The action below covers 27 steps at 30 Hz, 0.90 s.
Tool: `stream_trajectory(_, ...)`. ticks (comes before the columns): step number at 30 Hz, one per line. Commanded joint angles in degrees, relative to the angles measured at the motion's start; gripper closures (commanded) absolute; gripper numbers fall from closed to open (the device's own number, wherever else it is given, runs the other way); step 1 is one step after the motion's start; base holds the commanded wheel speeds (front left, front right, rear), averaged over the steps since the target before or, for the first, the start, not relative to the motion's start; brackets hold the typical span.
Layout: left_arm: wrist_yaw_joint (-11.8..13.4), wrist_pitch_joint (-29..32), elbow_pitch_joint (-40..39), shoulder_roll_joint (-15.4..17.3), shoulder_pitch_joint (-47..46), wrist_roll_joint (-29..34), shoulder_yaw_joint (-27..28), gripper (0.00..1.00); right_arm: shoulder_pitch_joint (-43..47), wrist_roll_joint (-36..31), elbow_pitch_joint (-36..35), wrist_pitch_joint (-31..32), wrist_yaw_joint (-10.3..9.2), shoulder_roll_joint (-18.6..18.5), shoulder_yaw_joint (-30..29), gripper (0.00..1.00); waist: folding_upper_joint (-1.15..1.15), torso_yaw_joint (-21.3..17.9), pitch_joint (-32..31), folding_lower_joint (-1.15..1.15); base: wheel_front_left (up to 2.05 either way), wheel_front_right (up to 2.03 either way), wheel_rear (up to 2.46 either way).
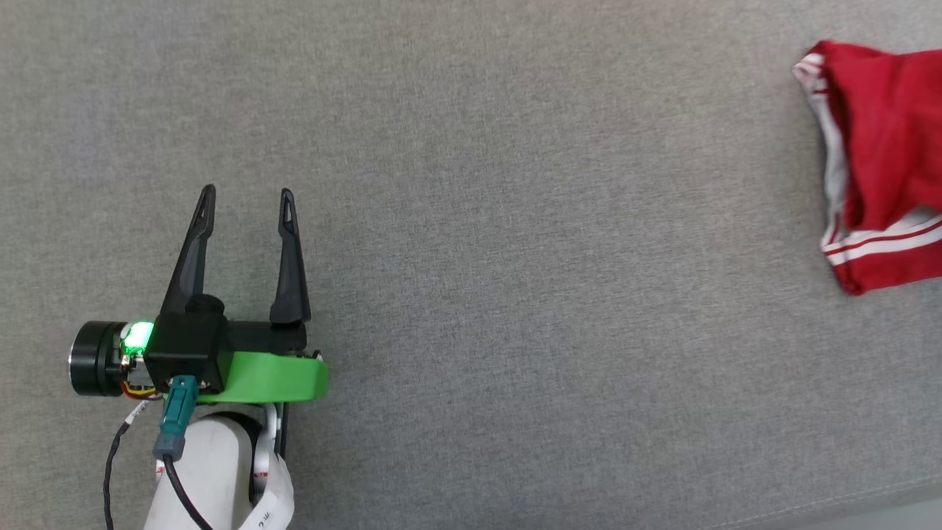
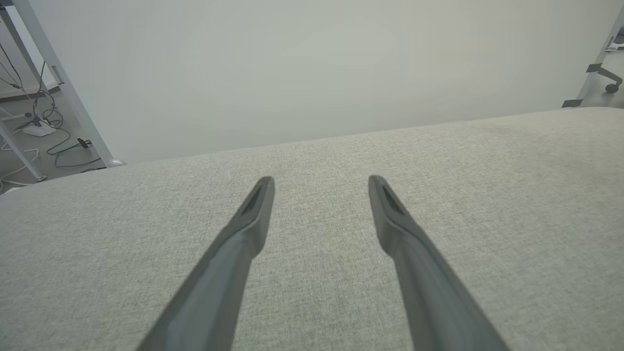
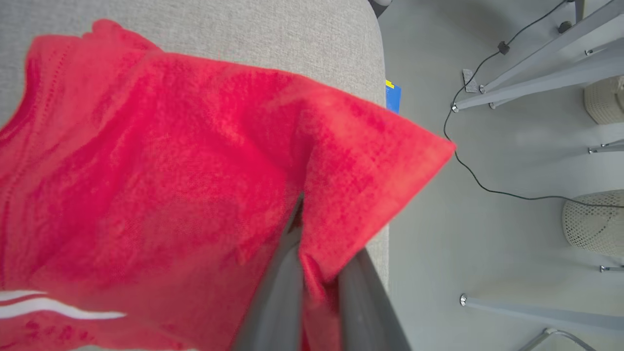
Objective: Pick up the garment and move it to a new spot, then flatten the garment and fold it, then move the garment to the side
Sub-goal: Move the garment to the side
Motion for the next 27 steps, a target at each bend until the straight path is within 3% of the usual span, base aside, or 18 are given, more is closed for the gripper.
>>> stream_trajectory(1, 0.4, -0.3, -0.5, 0.6, -1.1, 0.6, 0.2, 0.0, -1.9, -0.1, 2.6, -0.8, -0.05, 0.3, -1.0, 1.0, 0.0, 0.8, 2.9, -0.01, 0.0, 0.0, 0.0)
stream_trajectory(8, 0.8, -0.3, -1.0, 0.8, -1.2, 0.6, 0.2, 0.0, -6.0, -1.1, 11.9, -3.9, -0.05, 2.7, -3.1, 1.0, 0.0, 1.6, 3.4, -0.01, 0.0, 0.0, 0.0)
stream_trajectory(9, 0.9, -0.3, -0.9, 0.8, -1.1, 0.6, 0.2, 0.0, -6.3, -1.1, 13.0, -4.4, -0.05, 3.3, -3.4, 0.96, 0.0, 1.7, 3.1, -0.01, 0.0, 0.0, 0.0)
stream_trajectory(10, 1.1, -0.3, -0.9, 0.8, -1.0, 0.5, 0.2, 0.0, -6.5, -1.4, 14.0, -4.8, -0.05, 3.9, -3.6, 0.01, 0.0, 1.7, 2.7, -0.01, 0.0, 0.0, 0.0)
stream_trajectory(16, 1.7, -0.3, 0.3, 0.2, 1.3, -0.2, 0.1, 0.0, -5.9, -3.9, 17.3, -10.6, -0.05, 4.7, -5.3, 0.0, 0.0, 2.7, -3.7, -0.01, 0.0, 0.0, 0.0)
stream_trajectory(20, 1.8, -0.3, 1.0, -0.1, 3.9, -0.9, 0.3, 0.0, -5.1, -7.8, 15.5, -19.6, -0.05, 5.3, -7.4, 0.0, 0.0, 3.2, -8.2, -0.01, 0.0, 0.0, 0.0)
stream_trajectory(27, 2.1, -0.3, 1.3, -0.5, 8.5, -2.0, 0.9, 0.0, -1.7, -16.0, 9.4, -34.3, -0.05, 12.9, -16.5, 0.0, 0.0, 4.5, -13.9, -0.01, 0.0, 0.0, 0.0)
